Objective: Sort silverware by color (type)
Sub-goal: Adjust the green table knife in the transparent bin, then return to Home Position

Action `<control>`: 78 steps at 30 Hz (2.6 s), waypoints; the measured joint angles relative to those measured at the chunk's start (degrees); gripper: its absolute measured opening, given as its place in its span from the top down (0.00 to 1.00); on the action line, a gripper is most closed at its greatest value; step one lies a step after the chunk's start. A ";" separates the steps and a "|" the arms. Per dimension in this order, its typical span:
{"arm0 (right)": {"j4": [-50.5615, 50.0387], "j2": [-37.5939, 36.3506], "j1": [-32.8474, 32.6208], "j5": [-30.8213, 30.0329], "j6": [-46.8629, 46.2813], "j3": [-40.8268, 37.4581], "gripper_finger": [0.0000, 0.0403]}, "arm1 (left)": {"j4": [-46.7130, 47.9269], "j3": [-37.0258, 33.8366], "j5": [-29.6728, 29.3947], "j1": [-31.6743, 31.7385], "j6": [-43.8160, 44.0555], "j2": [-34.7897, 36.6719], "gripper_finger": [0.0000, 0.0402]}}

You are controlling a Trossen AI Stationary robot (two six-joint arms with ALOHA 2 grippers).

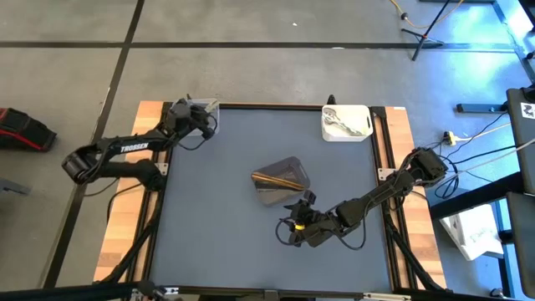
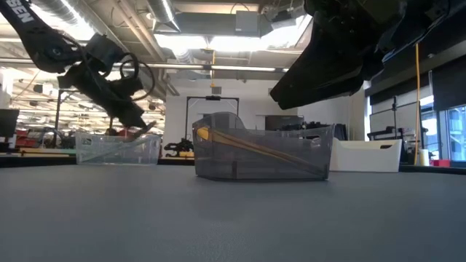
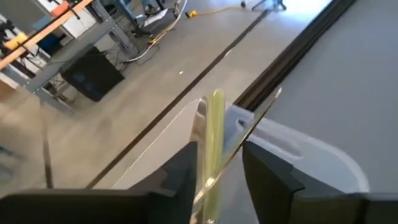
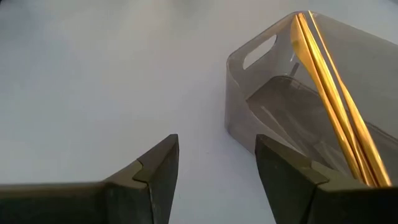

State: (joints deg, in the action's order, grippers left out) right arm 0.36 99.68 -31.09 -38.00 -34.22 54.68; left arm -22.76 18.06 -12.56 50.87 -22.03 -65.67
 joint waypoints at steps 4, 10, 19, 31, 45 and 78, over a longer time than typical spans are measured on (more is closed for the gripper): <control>-0.04 0.00 0.00 0.00 0.00 0.00 0.51 | 1.67 0.00 -1.56 -2.20 2.39 4.07 0.65; -0.14 0.00 0.00 0.02 0.00 0.00 0.51 | 9.45 -0.02 -5.44 -6.44 6.47 13.03 0.64; 0.17 0.00 0.11 0.26 0.00 0.00 0.51 | 13.17 -0.01 25.90 -19.30 17.96 24.94 0.66; 4.43 -2.74 2.48 1.20 12.34 0.02 0.54 | 7.25 -7.42 17.96 -52.81 21.12 24.42 0.78; 10.68 -4.05 17.71 29.99 30.46 0.02 0.98 | 12.30 -9.56 18.77 -54.53 20.20 36.57 0.98; 46.21 -49.41 34.07 37.09 22.42 -53.08 0.97 | 13.03 -17.64 18.51 -49.33 21.86 54.49 0.98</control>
State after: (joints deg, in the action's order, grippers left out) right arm 46.57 50.27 2.98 -0.91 -11.80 1.60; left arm -9.73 0.43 5.95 1.54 -0.16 -11.18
